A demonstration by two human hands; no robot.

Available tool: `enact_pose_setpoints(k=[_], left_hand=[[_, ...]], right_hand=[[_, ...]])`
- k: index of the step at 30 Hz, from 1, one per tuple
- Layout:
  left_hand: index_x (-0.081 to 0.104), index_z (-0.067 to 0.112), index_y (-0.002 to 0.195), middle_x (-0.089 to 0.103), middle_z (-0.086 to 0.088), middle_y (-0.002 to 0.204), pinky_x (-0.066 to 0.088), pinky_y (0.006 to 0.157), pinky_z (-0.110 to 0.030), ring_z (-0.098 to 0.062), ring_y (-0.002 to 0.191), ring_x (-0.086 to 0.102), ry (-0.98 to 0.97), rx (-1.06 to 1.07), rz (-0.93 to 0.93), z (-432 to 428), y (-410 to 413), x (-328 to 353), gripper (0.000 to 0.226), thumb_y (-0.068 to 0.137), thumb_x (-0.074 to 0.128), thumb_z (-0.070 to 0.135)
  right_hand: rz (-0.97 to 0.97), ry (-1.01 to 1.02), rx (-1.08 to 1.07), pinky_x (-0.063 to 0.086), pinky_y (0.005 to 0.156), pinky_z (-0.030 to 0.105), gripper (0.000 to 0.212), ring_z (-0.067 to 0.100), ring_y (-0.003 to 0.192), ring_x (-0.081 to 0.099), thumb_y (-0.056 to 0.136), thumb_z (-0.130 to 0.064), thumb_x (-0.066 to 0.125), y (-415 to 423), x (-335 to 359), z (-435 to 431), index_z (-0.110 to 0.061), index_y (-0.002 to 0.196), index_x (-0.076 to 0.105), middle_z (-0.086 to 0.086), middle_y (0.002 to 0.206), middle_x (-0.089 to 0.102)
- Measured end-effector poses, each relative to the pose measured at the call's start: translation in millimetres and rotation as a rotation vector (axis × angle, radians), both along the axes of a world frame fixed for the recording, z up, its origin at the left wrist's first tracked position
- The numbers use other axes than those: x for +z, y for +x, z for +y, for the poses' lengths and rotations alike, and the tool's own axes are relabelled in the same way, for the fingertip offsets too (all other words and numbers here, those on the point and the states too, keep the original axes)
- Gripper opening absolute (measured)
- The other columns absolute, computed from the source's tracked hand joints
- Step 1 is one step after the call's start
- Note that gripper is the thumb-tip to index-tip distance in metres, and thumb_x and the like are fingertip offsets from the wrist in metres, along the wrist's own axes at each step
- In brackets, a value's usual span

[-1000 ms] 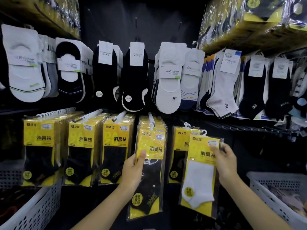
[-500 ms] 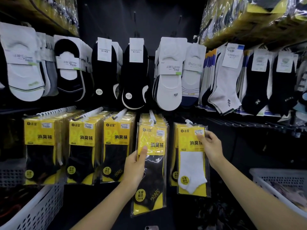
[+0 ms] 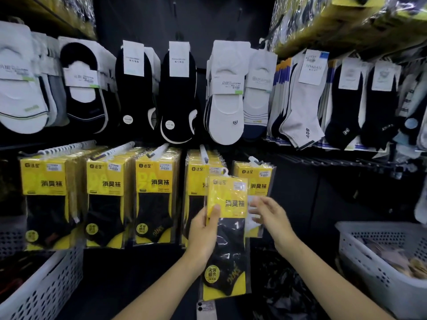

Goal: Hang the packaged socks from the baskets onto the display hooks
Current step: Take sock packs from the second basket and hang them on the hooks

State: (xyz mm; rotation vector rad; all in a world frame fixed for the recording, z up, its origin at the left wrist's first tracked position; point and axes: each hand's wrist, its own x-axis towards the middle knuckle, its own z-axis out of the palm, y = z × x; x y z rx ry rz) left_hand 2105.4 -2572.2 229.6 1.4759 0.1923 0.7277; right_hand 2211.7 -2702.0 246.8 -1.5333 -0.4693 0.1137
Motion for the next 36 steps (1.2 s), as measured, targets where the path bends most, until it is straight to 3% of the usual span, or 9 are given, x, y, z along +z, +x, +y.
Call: enact_pose_setpoints(k=[5, 11, 14, 17, 21, 23, 27, 31, 36], left_hand=[[0.062, 0.031, 0.105, 0.072, 0.009, 0.099, 0.05, 0.078, -0.014, -0.004, 0.095, 0.066, 0.055, -0.047, 0.001, -19.1, 13.0, 2.6, 0.015, 0.094, 0.052, 0.034], [0.046, 0.037, 0.129, 0.055, 0.013, 0.125, 0.045, 0.1, -0.03, -0.007, 0.116, 0.053, 0.074, -0.187, 0.057, -27.6, 27.8, 9.3, 0.033, 0.096, 0.048, 0.039], [0.041, 0.033, 0.138, 0.048, 0.03, 0.114, 0.042, 0.087, -0.014, 0.006, 0.109, 0.047, 0.093, -0.223, 0.056, -32.8, 33.9, 13.0, 0.043, 0.096, 0.047, 0.041], [0.041, 0.033, 0.137, 0.051, 0.027, 0.113, 0.041, 0.067, -0.004, 0.006, 0.106, 0.047, 0.065, -0.186, 0.055, -27.8, 40.2, 18.0, 0.044, 0.094, 0.05, 0.041], [0.054, 0.026, 0.122, 0.067, 0.007, 0.113, 0.05, 0.083, -0.018, -0.006, 0.103, 0.063, -0.006, -0.184, 0.012, -19.3, 45.3, 20.6, 0.034, 0.09, 0.057, 0.038], [0.063, 0.019, 0.112, 0.073, 0.0, 0.105, 0.056, 0.077, -0.023, -0.01, 0.094, 0.07, -0.01, -0.176, -0.002, -18.8, 44.7, 18.9, 0.025, 0.091, 0.058, 0.032], [0.068, 0.018, 0.105, 0.076, 0.003, 0.093, 0.056, 0.065, -0.019, -0.011, 0.085, 0.072, 0.044, -0.19, -0.008, -13.3, 39.0, 11.2, 0.02, 0.09, 0.06, 0.028], [0.07, 0.021, 0.103, 0.076, 0.008, 0.087, 0.054, 0.061, -0.016, -0.009, 0.081, 0.072, 0.134, -0.25, 0.002, -12.9, 32.4, 9.6, 0.02, 0.087, 0.062, 0.03], [0.07, 0.028, 0.095, 0.076, 0.006, 0.09, 0.055, 0.068, -0.019, -0.011, 0.084, 0.072, 0.186, -0.245, -0.031, -11.2, 28.6, 11.9, 0.022, 0.079, 0.063, 0.04]], right_hand=[[0.061, 0.095, 0.011, 0.051, 0.089, 0.04, 0.029, 0.022, 0.09, 0.067, 0.094, -0.028, 0.058, -6.0, 0.9, -8.5, 0.0, 0.101, 0.064, 0.011, 0.098, 0.072], [0.061, 0.245, -0.201, 0.054, 0.087, 0.04, 0.016, 0.024, 0.091, 0.068, 0.095, -0.022, 0.056, 18.5, 2.2, -34.1, -0.01, 0.101, 0.063, 0.009, 0.097, 0.073], [0.026, 0.257, -0.216, 0.054, 0.085, 0.038, 0.011, 0.02, 0.086, 0.068, 0.095, -0.022, 0.056, 28.3, 10.8, -32.1, -0.013, 0.097, 0.063, 0.007, 0.095, 0.072], [-0.007, 0.234, -0.159, 0.054, 0.079, 0.031, 0.013, 0.017, 0.084, 0.068, 0.095, -0.021, 0.055, 32.6, 14.1, -28.0, -0.012, 0.098, 0.063, 0.006, 0.095, 0.073], [-0.011, 0.128, -0.002, 0.055, 0.075, 0.027, 0.014, 0.014, 0.083, 0.071, 0.095, -0.019, 0.054, 23.8, -0.8, -30.4, -0.009, 0.098, 0.064, 0.002, 0.09, 0.074], [-0.028, 0.073, 0.101, 0.056, 0.072, 0.022, 0.015, 0.013, 0.085, 0.072, 0.093, -0.018, 0.055, 15.1, -11.6, -32.5, -0.009, 0.101, 0.065, 0.004, 0.093, 0.075], [-0.082, 0.066, 0.157, 0.056, 0.072, 0.021, 0.025, 0.015, 0.093, 0.071, 0.089, -0.026, 0.059, 9.4, -1.6, -37.9, -0.012, 0.109, 0.064, 0.002, 0.101, 0.074], [-0.218, -0.038, 0.161, 0.051, 0.071, 0.011, 0.031, 0.001, 0.087, 0.069, 0.08, -0.042, 0.065, 8.3, 24.9, -33.8, -0.02, 0.101, 0.071, -0.008, 0.094, 0.074], [-0.274, -0.098, 0.217, 0.05, 0.069, 0.011, 0.011, 0.005, 0.081, 0.069, 0.082, -0.028, 0.071, 9.4, 29.4, -28.7, -0.018, 0.084, 0.075, -0.003, 0.086, 0.074]])
